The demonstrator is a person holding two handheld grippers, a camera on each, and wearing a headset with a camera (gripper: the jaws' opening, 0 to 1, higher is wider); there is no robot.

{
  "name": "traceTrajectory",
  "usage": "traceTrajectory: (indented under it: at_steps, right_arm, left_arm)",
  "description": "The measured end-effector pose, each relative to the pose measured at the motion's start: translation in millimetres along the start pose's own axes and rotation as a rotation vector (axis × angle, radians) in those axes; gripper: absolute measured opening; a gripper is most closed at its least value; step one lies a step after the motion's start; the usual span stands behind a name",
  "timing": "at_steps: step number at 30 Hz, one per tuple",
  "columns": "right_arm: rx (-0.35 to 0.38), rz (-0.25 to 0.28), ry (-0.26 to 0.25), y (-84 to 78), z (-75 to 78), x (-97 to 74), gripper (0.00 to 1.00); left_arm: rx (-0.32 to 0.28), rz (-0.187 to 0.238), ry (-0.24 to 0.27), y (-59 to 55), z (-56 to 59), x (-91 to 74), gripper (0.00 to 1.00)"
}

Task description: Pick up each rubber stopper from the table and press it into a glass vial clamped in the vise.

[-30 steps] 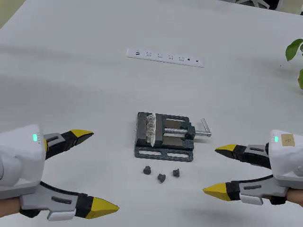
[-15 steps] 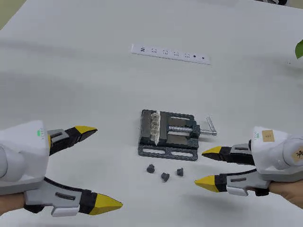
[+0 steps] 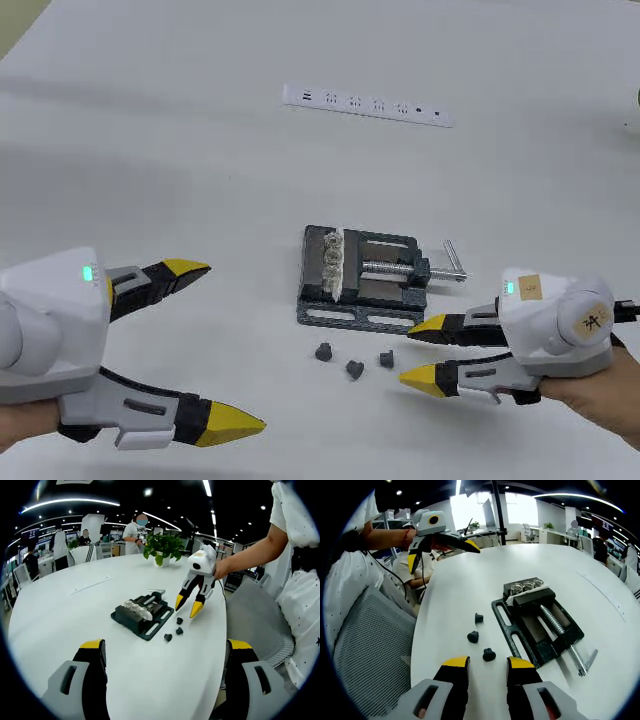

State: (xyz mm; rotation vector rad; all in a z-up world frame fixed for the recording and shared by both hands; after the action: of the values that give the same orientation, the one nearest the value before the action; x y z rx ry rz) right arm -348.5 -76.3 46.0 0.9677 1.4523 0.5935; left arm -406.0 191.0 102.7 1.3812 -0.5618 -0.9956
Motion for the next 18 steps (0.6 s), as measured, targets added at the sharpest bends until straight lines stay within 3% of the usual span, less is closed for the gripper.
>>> traceTrajectory:
  at_steps: [18]
  right_arm:
    - [-0.041,-0.019,0.053,-8.2,5.2,10.1,0.14]
  left_arm:
    - [-0.007,-0.005,-0.001,0.2,-2.3,3.6,0.99]
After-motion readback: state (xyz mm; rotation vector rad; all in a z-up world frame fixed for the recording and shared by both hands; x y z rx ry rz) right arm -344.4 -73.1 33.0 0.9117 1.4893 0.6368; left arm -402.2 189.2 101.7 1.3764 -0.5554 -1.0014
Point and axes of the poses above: the centre of the closed fingertips' face, and the gripper's own axes: x roughly forward along the fingers, z roughly to its right, y roughly out of its top, the point moved 8 cm from there along -x, roughly backward along the fingers, and after that the axes turned 13 degrees about z, right-handed, at the moved point
